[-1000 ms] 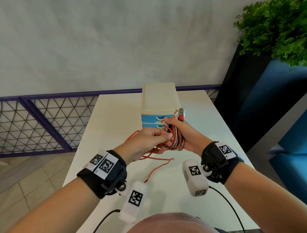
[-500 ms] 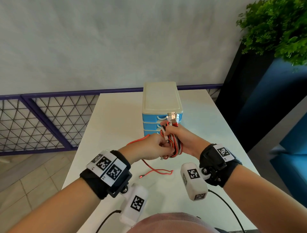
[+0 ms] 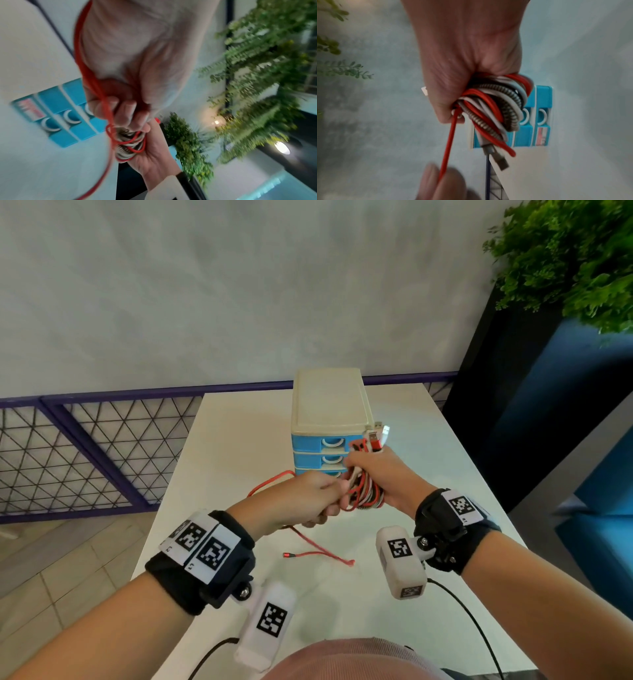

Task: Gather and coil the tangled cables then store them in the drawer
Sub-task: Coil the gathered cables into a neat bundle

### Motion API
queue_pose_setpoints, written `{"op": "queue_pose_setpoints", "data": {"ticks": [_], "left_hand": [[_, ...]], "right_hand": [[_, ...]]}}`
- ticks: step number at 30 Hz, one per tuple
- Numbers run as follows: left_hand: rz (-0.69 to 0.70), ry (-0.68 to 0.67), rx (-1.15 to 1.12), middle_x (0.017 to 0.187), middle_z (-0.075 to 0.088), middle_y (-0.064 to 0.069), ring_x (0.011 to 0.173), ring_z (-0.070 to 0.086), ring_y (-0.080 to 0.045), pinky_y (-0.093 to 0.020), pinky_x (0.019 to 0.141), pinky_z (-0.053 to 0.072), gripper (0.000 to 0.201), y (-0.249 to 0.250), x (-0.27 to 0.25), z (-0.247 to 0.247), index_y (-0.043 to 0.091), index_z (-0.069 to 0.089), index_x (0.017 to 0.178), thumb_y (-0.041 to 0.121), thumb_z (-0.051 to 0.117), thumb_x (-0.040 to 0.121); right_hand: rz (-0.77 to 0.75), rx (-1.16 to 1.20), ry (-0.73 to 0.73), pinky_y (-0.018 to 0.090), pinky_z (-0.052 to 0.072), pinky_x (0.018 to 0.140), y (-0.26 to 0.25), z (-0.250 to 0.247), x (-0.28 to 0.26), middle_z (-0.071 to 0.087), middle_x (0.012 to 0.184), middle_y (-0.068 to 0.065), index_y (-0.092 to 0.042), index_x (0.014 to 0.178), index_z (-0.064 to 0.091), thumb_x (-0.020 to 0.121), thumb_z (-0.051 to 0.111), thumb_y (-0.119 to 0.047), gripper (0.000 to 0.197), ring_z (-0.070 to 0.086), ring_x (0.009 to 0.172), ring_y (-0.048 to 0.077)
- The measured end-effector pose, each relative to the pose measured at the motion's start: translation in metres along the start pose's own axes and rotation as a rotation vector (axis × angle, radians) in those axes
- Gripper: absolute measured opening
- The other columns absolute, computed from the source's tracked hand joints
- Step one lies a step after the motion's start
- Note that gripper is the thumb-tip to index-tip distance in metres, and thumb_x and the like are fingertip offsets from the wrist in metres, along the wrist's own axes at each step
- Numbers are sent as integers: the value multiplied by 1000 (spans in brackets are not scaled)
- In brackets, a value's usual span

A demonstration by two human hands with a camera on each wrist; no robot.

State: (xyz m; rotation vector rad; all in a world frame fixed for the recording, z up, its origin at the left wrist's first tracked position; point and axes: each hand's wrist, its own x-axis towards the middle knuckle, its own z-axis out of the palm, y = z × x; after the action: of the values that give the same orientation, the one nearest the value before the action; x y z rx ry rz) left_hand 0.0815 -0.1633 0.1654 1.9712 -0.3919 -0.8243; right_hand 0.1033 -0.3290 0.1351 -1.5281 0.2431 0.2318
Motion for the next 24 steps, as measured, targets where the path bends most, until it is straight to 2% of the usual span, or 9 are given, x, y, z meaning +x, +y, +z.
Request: {"op": "queue_pose_setpoints", "data": {"ticks": [3, 6, 9, 11, 14, 16, 18, 21, 24], "left_hand": [[-61, -61, -312, 55, 34, 7, 43, 27, -7, -16, 42, 25, 32, -17, -9, -2, 19, 48, 78, 32, 32, 103], [-128, -189, -370, 57, 34, 6, 45, 27, -8, -17, 45, 28, 31, -36, -16, -3, 18, 50, 80, 24, 31, 103], [-202, -246, -332, 61, 43, 6, 49, 33, -8, -16, 49, 31, 27, -53, -20, -4, 17, 60, 85, 20, 38, 102], [-158, -167, -107, 66, 56, 7, 52, 39, -7, -17, 53, 33, 23, -58, -15, -8, 22, 69, 87, 22, 49, 98], [-89, 124, 369, 74, 71, 8, 59, 51, -2, -15, 60, 39, 21, -51, -2, -17, 34, 72, 70, 26, 64, 88], [-28, 342, 466, 69, 68, 13, 59, 54, 1, -7, 55, 35, 20, -42, 4, -23, 32, 71, 69, 23, 65, 86], [53, 486, 471, 66, 62, 16, 60, 52, 0, -5, 52, 34, 12, -34, 7, -25, 26, 73, 78, 22, 65, 86], [210, 568, 510, 77, 62, 15, 69, 52, -1, -3, 60, 35, 10, -24, 8, -25, 21, 74, 89, 20, 65, 87], [293, 547, 586, 81, 62, 10, 76, 53, -6, -6, 61, 32, 11, -22, 10, -23, 19, 75, 91, 18, 65, 87]], "right_hand": [[-27, 69, 173, 35, 59, 62, -6, -15, 6, 66, 72, 14, -8, 86, 57, 83, 60, -2, 7, 68, 62, 21], [-66, 145, 283, 29, 55, 53, -12, -27, 11, 68, 79, 15, -8, 88, 56, 82, 58, -6, 7, 67, 55, 17], [-59, 237, 279, 34, 57, 61, -18, -33, 10, 70, 80, 12, -9, 87, 56, 81, 59, -9, 7, 68, 59, 19], [-50, 235, 194, 40, 58, 72, -21, -30, 5, 72, 76, 10, -5, 88, 58, 84, 61, -8, 6, 71, 69, 24], [-64, 172, -6, 47, 56, 84, -26, -17, -5, 71, 75, 14, -8, 86, 60, 88, 57, -1, 7, 69, 79, 32], [-39, 63, -106, 49, 55, 88, -29, -11, -9, 71, 83, 20, -7, 92, 61, 86, 60, 1, 11, 70, 85, 35], [-7, -48, -173, 49, 56, 89, -29, -7, -9, 71, 91, 26, -9, 105, 59, 81, 65, 1, 27, 70, 91, 39], [34, -138, -224, 44, 57, 89, -27, 1, -9, 71, 100, 28, -14, 122, 52, 78, 71, 0, 50, 71, 93, 37], [56, -170, -226, 45, 55, 92, -26, 5, -10, 71, 99, 27, -18, 123, 52, 76, 73, -2, 54, 70, 96, 38]]}}
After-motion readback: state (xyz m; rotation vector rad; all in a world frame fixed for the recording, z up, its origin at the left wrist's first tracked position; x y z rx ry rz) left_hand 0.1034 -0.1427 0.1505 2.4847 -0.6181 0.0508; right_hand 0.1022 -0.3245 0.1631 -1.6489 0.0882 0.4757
